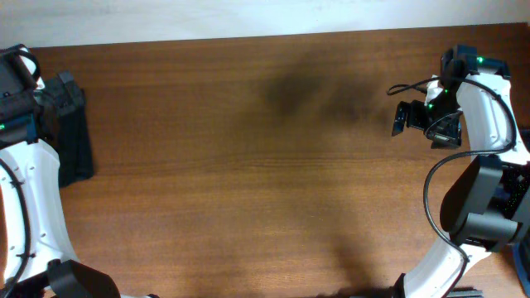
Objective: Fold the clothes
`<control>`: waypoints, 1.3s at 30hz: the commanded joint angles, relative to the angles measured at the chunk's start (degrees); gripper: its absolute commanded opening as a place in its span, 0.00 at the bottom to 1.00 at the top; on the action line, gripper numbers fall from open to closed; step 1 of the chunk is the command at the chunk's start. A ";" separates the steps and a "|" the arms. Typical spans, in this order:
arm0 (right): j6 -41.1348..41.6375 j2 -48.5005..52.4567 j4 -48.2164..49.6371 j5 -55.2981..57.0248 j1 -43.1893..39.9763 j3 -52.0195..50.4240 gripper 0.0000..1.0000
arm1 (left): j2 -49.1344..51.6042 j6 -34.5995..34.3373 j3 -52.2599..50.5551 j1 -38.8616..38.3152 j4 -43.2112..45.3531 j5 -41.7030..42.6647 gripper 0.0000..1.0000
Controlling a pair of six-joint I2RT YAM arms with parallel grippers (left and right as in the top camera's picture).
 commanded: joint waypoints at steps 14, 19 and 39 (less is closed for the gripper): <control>-0.42 -21.38 0.15 0.74 3.58 0.63 0.99 | 0.26 -0.76 -0.11 -0.13 -0.13 0.61 0.99; -0.42 -33.75 0.15 0.72 8.85 0.63 0.98 | 0.26 -0.76 -0.11 -0.13 -0.13 0.61 0.99; -0.83 -81.35 22.29 3.08 27.71 -23.71 0.99 | 0.26 -0.76 -0.11 -0.13 -0.13 0.59 0.99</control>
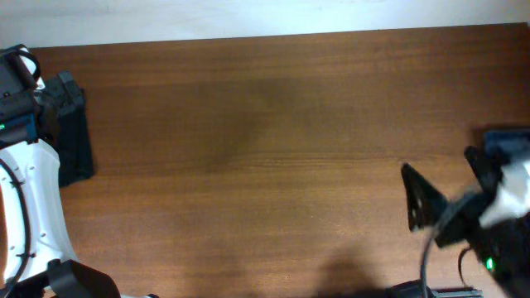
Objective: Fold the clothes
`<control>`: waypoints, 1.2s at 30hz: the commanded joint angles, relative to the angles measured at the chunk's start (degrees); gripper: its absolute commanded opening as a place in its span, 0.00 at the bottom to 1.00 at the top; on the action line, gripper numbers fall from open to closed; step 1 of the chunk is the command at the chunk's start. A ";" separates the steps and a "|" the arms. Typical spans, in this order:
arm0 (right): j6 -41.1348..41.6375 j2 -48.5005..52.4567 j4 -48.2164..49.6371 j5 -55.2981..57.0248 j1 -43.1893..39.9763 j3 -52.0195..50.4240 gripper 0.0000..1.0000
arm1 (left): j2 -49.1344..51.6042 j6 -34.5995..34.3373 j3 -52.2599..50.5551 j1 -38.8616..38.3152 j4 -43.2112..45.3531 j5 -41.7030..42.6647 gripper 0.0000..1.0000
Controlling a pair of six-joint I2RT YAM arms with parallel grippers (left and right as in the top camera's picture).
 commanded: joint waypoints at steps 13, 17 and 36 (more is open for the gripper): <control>-0.07 -33.05 42.12 2.12 0.39 -55.76 0.99 | 0.26 -0.76 -0.11 -0.13 -0.07 0.59 0.99; -0.07 -34.71 50.71 4.15 0.37 -64.17 0.99 | 0.26 -0.76 -0.11 -0.13 -0.07 0.59 0.99; -0.04 -37.79 56.50 4.55 -3.78 -78.66 0.99 | 0.26 -0.76 -0.11 -0.13 -0.07 0.61 0.99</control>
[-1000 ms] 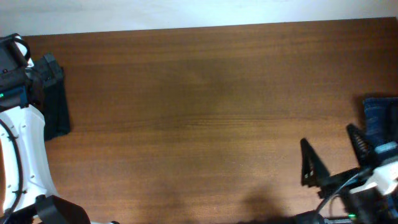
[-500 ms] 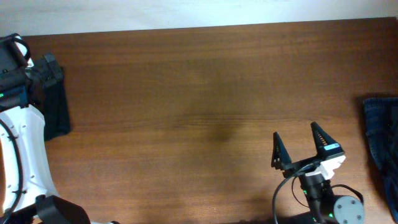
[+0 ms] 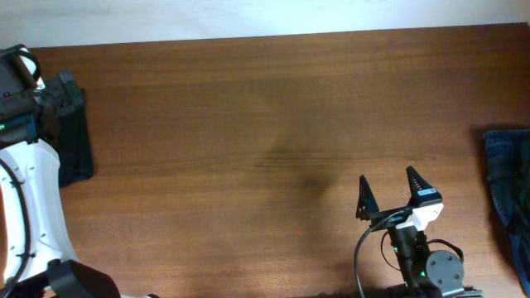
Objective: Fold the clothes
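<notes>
A blue denim garment (image 3: 507,190) lies at the table's right edge, partly cut off by the frame. A dark navy cloth (image 3: 76,145) lies at the left edge. My right gripper (image 3: 388,190) stands open near the front edge, fingers pointing to the far side, nothing between them, well left of the denim. My left gripper (image 3: 71,93) sits over the far end of the dark cloth; its fingers do not show clearly.
The brown wooden table (image 3: 248,124) spans the view, with a pale wall along its far edge. The left arm's white links (image 3: 33,199) run down the left side. The right arm's base (image 3: 431,269) is at the front edge.
My right arm has moved from the right edge to the front edge, further left, gripper now open and pointing away. The denim garment now shows at the right edge. The left arm barely shifted.
First my right gripper hung over the far right of the table, with no denim in view. Then the arm was blurred low at the right edge. Now it stands at the front, and the denim lies at the right edge. The left arm stayed by the dark cloth.
</notes>
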`<control>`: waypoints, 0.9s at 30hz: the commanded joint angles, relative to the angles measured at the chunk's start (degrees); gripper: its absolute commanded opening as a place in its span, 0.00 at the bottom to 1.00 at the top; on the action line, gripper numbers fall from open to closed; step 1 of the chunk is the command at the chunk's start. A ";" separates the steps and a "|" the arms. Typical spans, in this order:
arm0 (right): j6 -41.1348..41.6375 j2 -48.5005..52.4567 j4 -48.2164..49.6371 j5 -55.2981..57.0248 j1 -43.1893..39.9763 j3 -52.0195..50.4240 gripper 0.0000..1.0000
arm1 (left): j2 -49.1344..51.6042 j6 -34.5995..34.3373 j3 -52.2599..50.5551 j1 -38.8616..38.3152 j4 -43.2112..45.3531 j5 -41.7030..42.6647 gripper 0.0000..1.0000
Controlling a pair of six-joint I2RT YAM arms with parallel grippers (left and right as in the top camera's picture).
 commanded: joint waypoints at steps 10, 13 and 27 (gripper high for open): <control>0.02 -0.72 0.15 2.01 -0.72 -5.27 0.99 | 0.26 -0.76 -0.11 -0.13 -0.07 0.57 0.99; 0.00 -0.72 -0.55 2.10 -0.74 -6.08 0.99 | 0.26 -0.76 -0.11 -0.13 -0.07 0.59 0.99; 0.04 -0.72 -3.30 1.77 -0.72 -6.08 0.99 | 0.26 -0.76 -0.11 -0.13 -0.07 0.59 0.99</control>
